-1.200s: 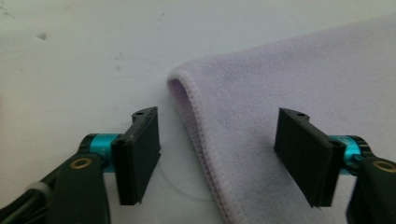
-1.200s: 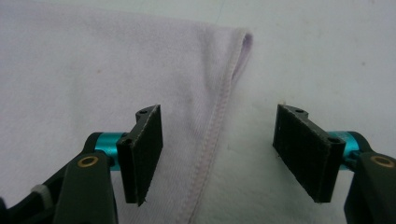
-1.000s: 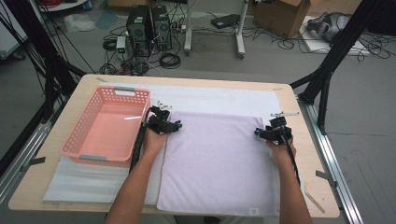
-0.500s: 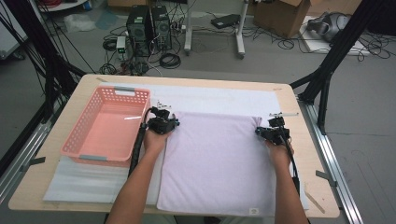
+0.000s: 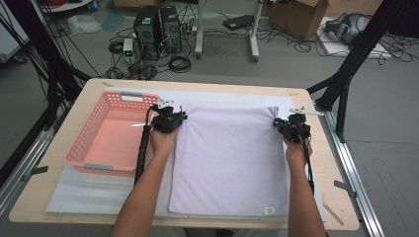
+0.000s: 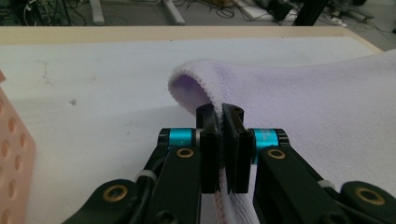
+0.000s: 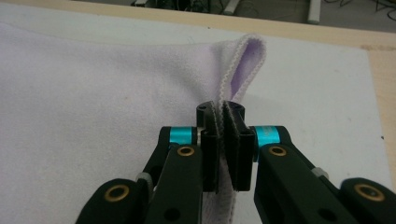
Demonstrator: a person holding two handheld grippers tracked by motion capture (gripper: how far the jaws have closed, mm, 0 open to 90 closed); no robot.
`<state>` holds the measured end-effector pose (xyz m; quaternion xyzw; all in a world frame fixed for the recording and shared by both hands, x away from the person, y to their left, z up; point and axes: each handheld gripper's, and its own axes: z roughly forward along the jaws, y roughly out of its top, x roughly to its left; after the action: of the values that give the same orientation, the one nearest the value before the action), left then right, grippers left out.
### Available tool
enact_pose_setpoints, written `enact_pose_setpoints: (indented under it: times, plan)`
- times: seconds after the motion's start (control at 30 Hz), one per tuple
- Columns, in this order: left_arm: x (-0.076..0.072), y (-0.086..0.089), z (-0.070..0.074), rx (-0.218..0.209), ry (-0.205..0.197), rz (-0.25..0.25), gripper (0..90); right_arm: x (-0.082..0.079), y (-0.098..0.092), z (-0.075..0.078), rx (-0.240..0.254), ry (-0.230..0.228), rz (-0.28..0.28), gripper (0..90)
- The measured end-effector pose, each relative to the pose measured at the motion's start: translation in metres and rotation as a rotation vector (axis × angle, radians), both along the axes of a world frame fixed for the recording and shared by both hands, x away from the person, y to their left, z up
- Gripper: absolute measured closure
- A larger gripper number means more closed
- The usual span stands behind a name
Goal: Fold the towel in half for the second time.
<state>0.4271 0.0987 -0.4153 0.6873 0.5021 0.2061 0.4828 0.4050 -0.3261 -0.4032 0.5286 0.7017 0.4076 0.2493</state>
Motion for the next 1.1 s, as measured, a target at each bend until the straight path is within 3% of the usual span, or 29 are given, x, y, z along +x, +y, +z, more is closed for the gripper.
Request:
enact_pose_setpoints:
  times: [0.1,0.2,0.3,0.47,0.57,0.7,0.73,1.0,1.1]
  plan:
    - [-0.003,0.001,0.001,-0.002,0.006,-0.026,85.4,-0.003,-0.001,-0.001,0.007,-0.002,0.014,85.1]
    - [-0.009,-0.001,0.008,0.006,-0.015,-0.048,85.4,-0.007,-0.001,-0.001,0.002,0.0,0.035,85.0]
    - [-0.02,0.001,0.013,0.001,-0.038,-0.057,85.4,-0.016,0.002,0.007,-0.005,-0.014,0.069,85.0]
    - [-0.03,0.007,0.013,-0.016,-0.039,-0.058,85.4,-0.03,0.003,0.02,-0.012,-0.039,0.098,84.9]
    - [-0.044,0.009,0.013,-0.024,-0.05,-0.08,85.4,-0.04,0.004,0.025,-0.018,-0.05,0.112,84.9]
    - [-0.056,0.009,0.014,-0.013,-0.051,-0.107,85.3,-0.051,0.002,0.023,-0.014,-0.051,0.118,84.9]
    - [-0.061,0.01,0.014,-0.023,-0.067,-0.112,85.4,-0.055,0.001,0.021,-0.009,-0.051,0.121,84.9]
    - [-0.09,0.013,0.011,-0.034,-0.077,-0.172,85.3,-0.09,-0.012,0.007,0.017,-0.056,0.135,84.8]
    - [-0.103,0.014,0.01,-0.004,-0.092,-0.201,85.2,-0.102,-0.017,0.001,0.025,-0.056,0.143,84.8]
